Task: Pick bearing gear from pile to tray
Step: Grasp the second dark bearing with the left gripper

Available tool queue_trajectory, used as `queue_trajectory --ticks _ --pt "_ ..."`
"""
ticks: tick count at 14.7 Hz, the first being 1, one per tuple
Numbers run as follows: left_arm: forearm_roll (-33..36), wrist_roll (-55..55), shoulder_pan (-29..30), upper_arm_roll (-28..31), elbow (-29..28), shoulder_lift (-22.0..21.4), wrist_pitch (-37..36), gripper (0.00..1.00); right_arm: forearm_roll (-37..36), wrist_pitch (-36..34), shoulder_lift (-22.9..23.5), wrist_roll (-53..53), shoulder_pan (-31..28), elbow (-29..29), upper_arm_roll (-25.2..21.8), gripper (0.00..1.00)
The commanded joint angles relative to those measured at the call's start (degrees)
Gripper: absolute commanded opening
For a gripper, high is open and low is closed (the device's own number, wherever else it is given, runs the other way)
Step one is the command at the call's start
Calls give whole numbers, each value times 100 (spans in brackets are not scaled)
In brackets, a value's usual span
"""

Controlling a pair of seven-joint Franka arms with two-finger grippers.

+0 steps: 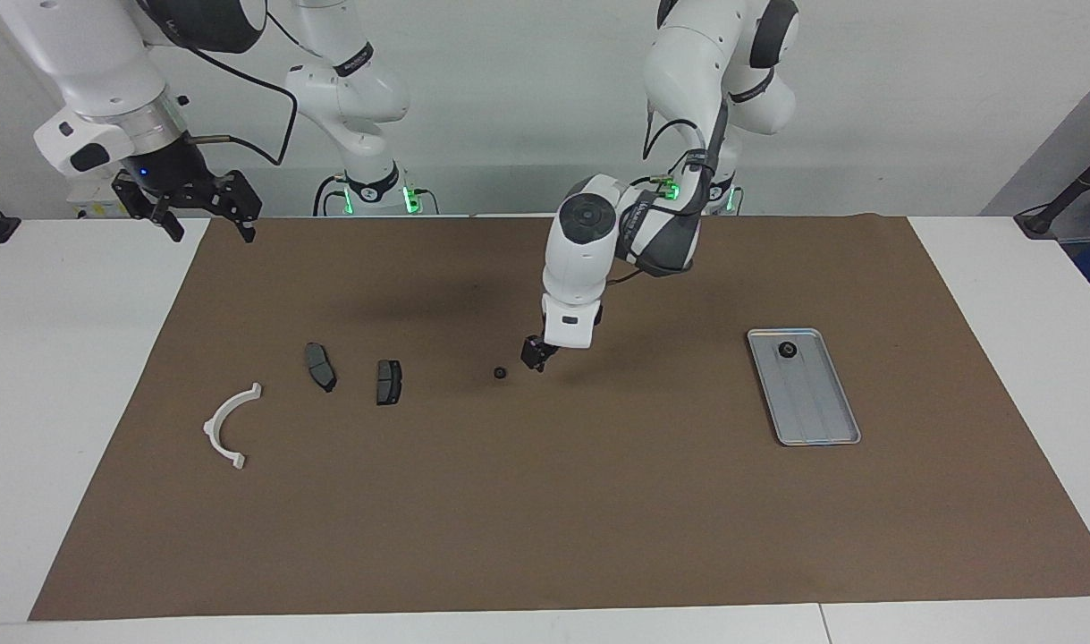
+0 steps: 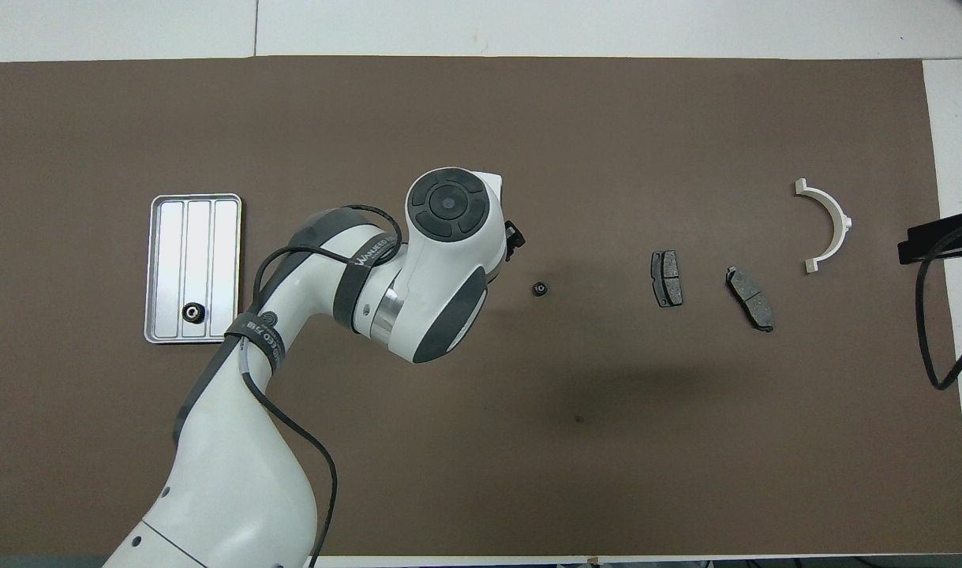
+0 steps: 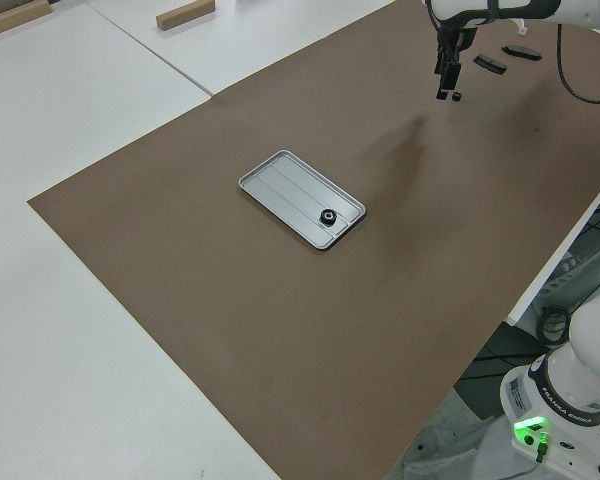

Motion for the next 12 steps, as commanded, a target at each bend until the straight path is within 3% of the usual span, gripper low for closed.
queue_trajectory --ticks 1,3,12 --pt "5 -416 -143 122 944 739 -165 98 17 66 -137 40 -79 -185 41 100" --pt "22 -662 -345 113 1115 1066 -131 95 17 66 -146 40 -79 -203 32 100" --pt "-21 -918 -654 96 1018 1164 265 83 17 74 -155 31 -88 -212 23 100"
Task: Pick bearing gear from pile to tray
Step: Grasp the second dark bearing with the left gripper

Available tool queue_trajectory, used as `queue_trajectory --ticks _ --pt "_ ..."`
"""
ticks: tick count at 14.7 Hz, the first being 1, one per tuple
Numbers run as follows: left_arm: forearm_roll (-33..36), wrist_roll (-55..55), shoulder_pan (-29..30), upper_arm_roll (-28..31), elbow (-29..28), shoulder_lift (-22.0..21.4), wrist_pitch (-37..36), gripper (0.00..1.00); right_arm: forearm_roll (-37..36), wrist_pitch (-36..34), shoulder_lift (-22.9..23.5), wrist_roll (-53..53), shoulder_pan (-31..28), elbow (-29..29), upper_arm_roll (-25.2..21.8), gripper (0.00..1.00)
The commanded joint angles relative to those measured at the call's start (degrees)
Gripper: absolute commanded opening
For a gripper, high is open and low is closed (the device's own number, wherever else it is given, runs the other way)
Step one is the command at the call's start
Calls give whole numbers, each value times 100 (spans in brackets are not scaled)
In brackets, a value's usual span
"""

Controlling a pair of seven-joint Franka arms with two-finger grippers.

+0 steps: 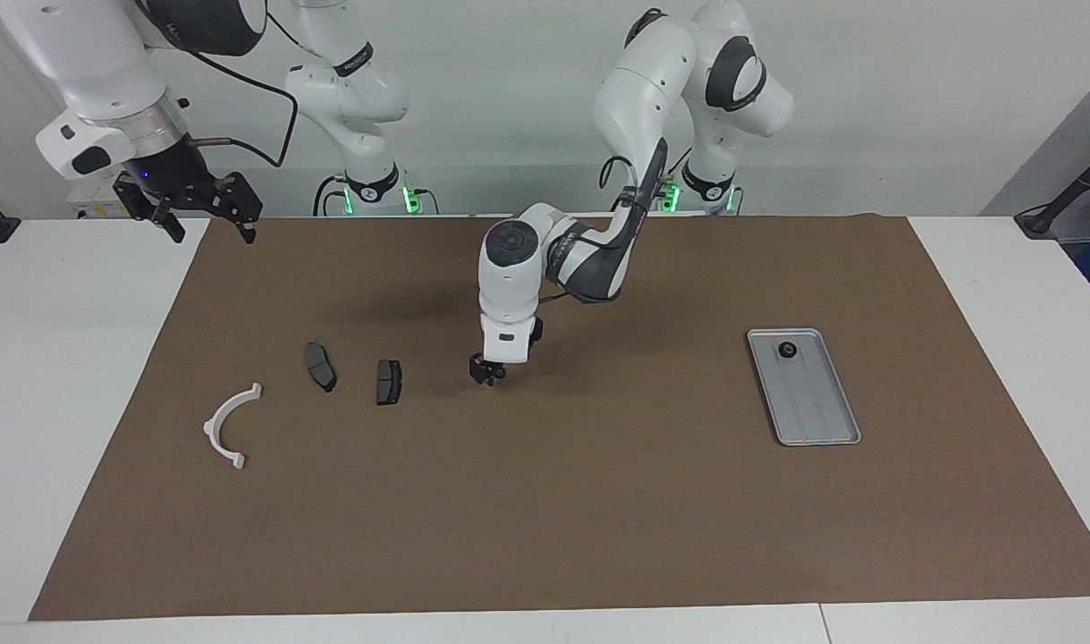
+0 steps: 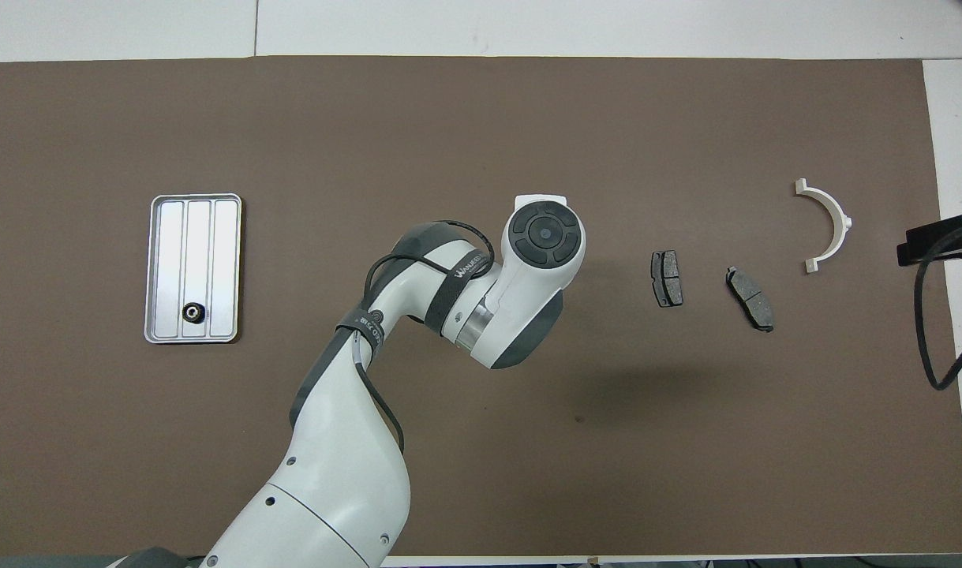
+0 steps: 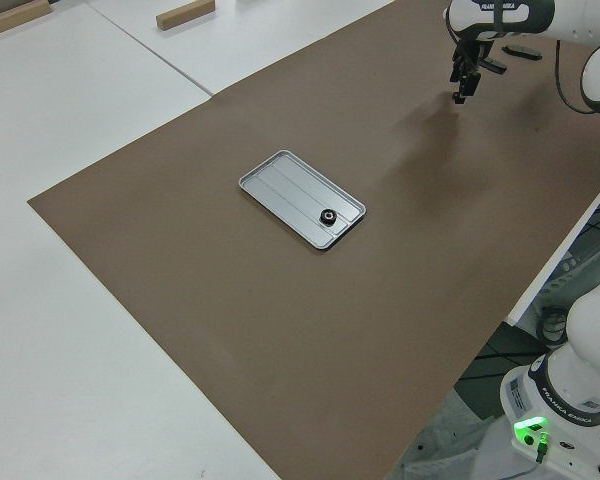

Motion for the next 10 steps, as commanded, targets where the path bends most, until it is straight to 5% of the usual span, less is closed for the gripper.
queue_trajectory --ticks 1,10 --pt "-17 -107 -129 97 87 99 70 81 17 74 -150 31 -83 -171 34 100" --pt "-17 -134 -165 97 -18 143 273 69 17 74 -150 31 -83 -179 34 100"
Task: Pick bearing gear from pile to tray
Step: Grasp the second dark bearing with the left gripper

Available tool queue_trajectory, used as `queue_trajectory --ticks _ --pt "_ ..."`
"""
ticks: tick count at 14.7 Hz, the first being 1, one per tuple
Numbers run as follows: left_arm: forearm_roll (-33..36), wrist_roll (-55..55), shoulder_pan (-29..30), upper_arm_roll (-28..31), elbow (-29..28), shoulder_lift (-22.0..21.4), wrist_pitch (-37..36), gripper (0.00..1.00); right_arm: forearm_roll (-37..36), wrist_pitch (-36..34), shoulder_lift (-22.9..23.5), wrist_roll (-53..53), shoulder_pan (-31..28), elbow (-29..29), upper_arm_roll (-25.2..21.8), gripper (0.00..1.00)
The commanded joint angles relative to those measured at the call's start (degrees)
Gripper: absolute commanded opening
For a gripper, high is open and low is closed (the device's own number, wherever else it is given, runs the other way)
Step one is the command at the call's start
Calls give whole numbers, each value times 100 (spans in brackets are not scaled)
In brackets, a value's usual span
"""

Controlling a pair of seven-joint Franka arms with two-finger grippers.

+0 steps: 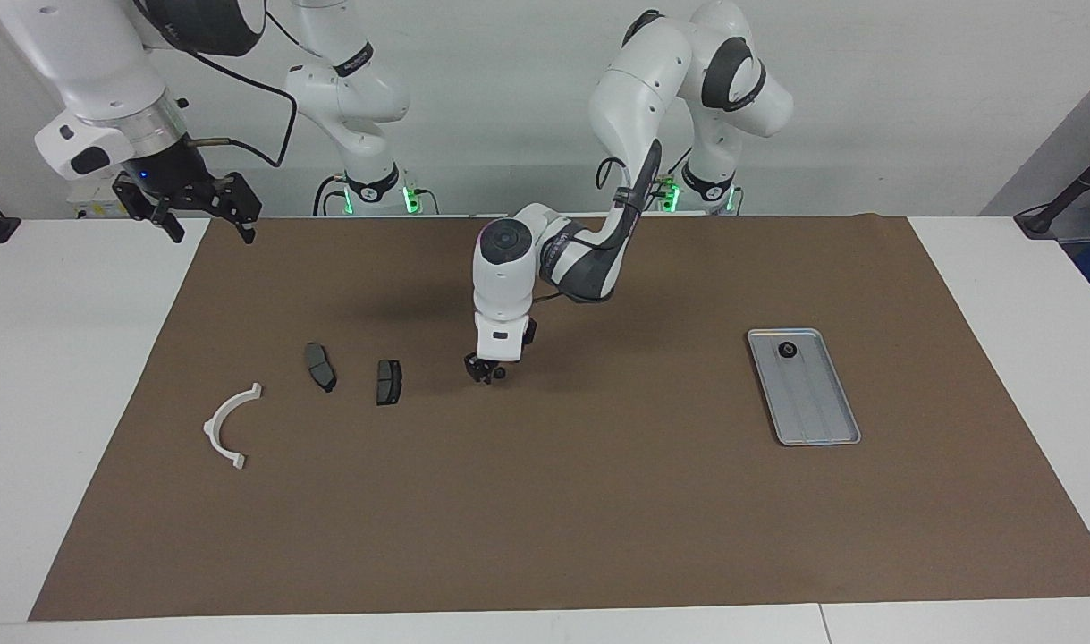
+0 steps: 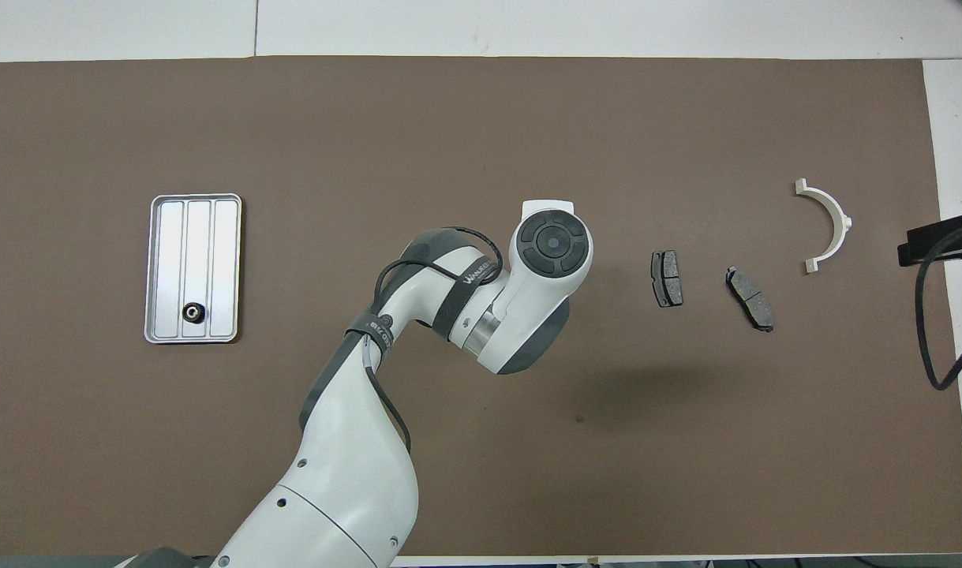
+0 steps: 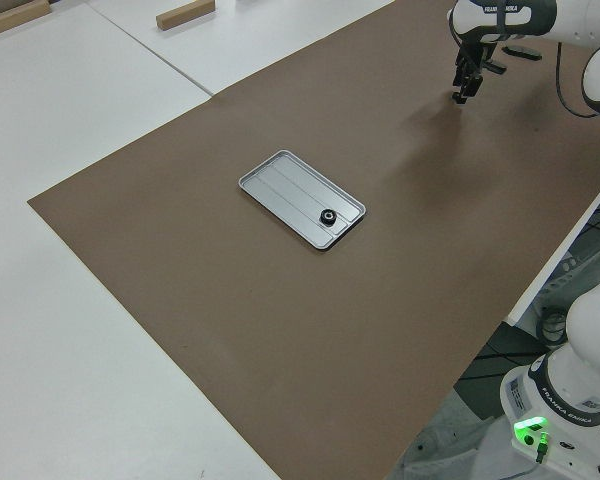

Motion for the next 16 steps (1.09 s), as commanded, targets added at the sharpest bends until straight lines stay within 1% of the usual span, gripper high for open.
queue_trajectory --ticks 1,5,6,7,9,10,11,13,14,15,16 --pt "-8 -86 -80 87 -4 73 109 67 17 74 -139 31 -77 -172 36 100" --pt "-8 -86 -72 87 -21 73 118 62 17 74 -148 31 -77 -172 36 100" --pt "-8 -86 -80 87 -21 73 118 58 17 74 -148 31 -77 -172 36 100" --pt "1 -86 -80 87 -21 73 110 47 17 74 -148 23 -77 -181 36 100" --pt "1 -86 -80 96 -13 73 66 19 17 74 -148 23 -77 -208 27 100" --pt "1 -95 -80 96 -13 73 31 6 17 74 -148 23 -77 -208 27 100" --pt "9 -104 -80 105 -13 65 -83 0 17 74 -148 23 -77 -208 27 100" --pt "27 -104 -63 131 14 -5 -443 0 17 74 -148 23 -77 -208 27 100" --pt "36 -86 16 149 5 -75 -470 0 17 74 -148 23 -77 -208 27 100" --pt "114 -69 103 157 -47 -311 -514 0 17 74 -148 14 -77 -208 27 100" --pt "158 -8 235 184 -317 -557 -575 0 17 74 -148 5 -77 -208 27 100"
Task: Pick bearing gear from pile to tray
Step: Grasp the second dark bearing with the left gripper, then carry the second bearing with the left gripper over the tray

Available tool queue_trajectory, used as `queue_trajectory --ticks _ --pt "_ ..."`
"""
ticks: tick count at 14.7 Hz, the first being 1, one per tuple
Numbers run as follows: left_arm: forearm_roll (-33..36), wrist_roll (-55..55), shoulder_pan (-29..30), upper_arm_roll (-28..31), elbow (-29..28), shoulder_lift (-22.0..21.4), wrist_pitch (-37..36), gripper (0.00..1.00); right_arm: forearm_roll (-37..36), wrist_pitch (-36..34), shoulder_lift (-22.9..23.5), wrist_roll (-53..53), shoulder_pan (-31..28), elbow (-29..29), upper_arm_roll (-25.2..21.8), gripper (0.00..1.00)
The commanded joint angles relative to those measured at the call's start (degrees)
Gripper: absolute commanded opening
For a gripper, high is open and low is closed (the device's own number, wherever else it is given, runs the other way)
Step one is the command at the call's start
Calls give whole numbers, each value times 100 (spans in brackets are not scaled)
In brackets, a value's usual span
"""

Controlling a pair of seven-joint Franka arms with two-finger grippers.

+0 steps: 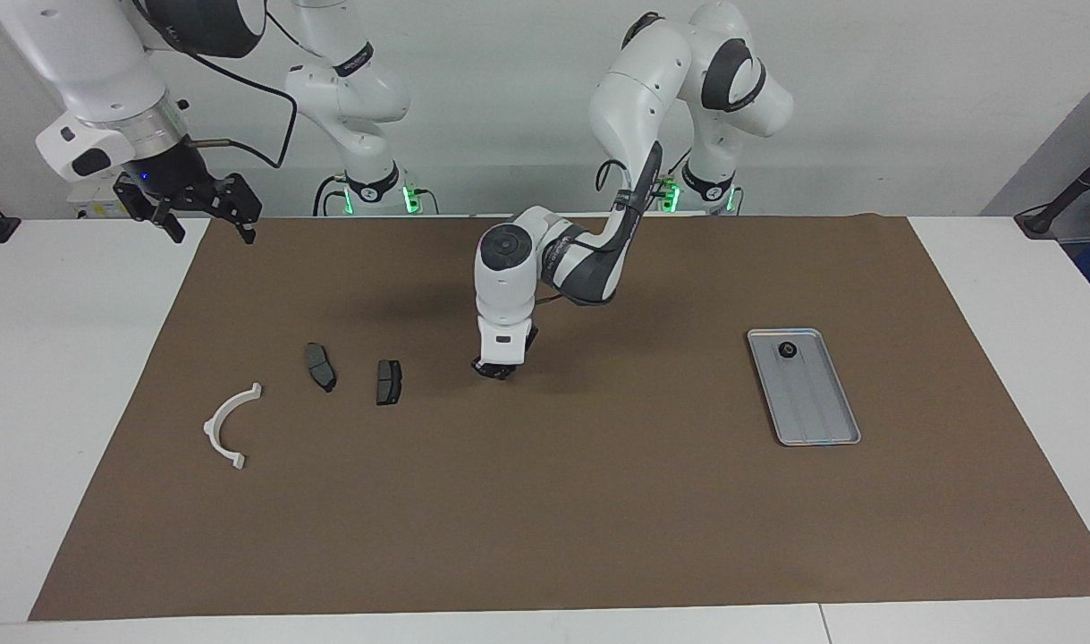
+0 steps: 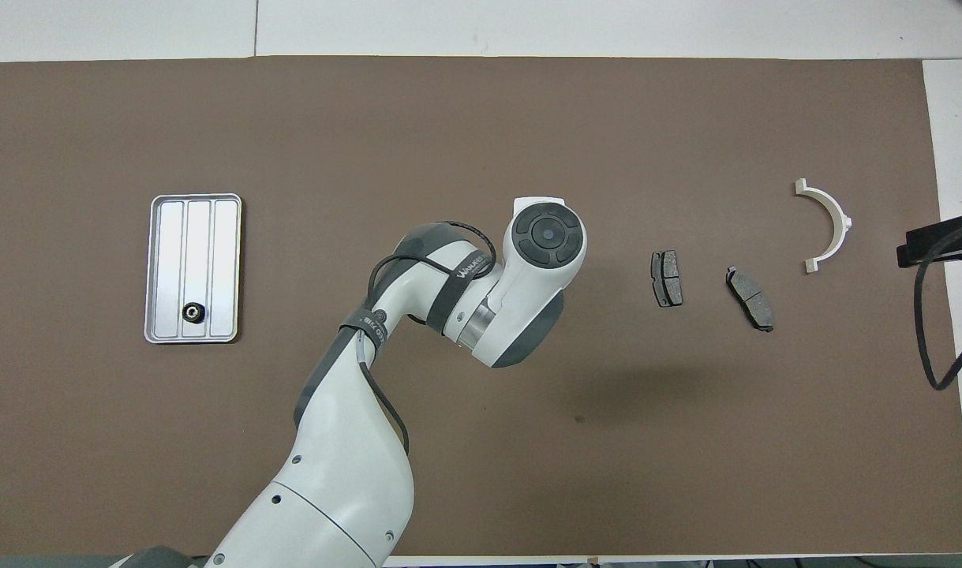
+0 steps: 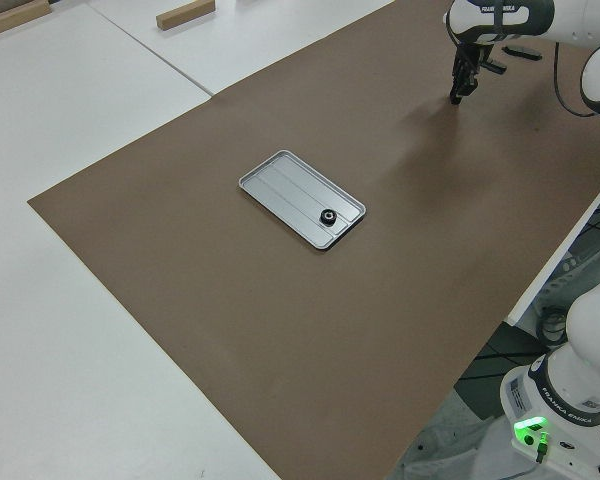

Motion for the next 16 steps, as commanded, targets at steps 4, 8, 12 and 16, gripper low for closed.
queue_trajectory --ticks 4,8,12,16 --pt "141 1027 697 50 -1753 -1721 -292 0 17 74 -147 5 -85 -182 31 100" --pt "141 2670 1689 50 -3195 -2925 -256 0 17 74 -147 5 -85 -182 31 100" --pt "141 4830 2998 50 -3497 -3113 -178 0 35 74 -147 23 -76 -190 31 100" --pt "150 6188 3905 59 -3882 -3113 663 0 61 74 -147 49 -50 -191 31 100"
